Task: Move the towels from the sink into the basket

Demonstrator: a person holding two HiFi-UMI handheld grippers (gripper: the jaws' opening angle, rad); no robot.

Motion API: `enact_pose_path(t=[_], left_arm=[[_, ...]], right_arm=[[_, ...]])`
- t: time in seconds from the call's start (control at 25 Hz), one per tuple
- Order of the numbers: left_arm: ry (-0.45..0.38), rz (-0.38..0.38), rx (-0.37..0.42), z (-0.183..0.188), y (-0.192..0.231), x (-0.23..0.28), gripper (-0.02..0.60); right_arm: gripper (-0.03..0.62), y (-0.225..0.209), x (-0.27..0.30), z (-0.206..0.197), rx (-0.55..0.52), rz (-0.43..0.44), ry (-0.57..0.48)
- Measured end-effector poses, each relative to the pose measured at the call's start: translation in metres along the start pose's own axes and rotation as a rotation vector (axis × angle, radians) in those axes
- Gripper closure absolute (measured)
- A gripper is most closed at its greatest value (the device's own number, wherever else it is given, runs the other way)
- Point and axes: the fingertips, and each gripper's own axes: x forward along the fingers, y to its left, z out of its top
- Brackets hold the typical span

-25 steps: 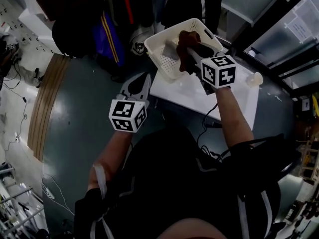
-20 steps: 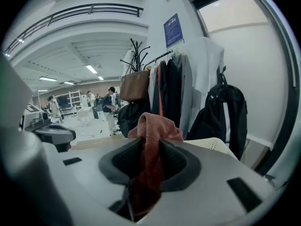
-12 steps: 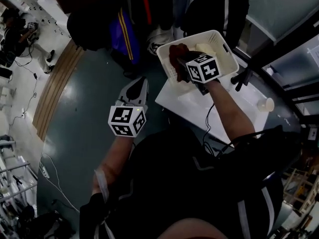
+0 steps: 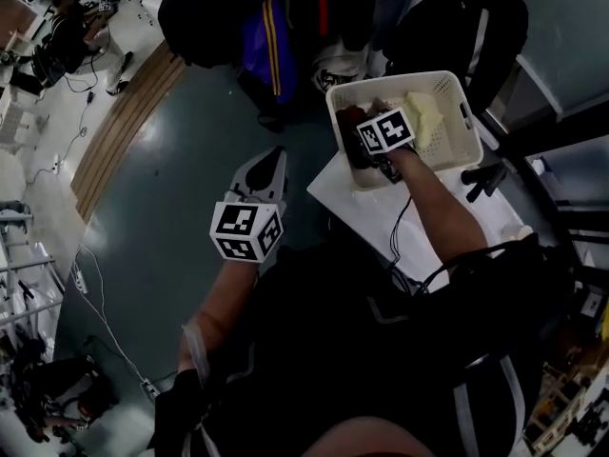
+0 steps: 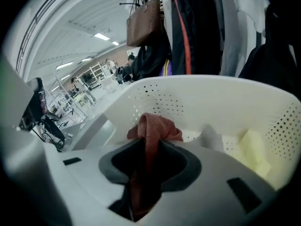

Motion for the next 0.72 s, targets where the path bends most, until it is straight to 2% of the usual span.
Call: enact_pose_path(t=[0.12,0.32,0.6,0.72], left_arm=[[0.008,0.032,-0.006,-0.005,0.004,0.000,0.578],[0.016,0.072,-0.011,-0.008,0.011,-0.008,0.578],[0.011,0.096,-0.033,-0.011,0.016,-0.024,0.578],[0.008,0.099,-0.032,-0.012,0.018,-0.029,0.578]], right_arm=[[0.468,-0.002,0.018,-0.014,0.001,0.049,0.076],[0.468,-0.004,0.039,-0.031,-0.011,0.073,0.162],[0.462,-0.004,0.046,-0.035,-0.015,0.058,0.183],[0.436,-0.004,0.045,-0.035,-0.027,0.046,0.182]])
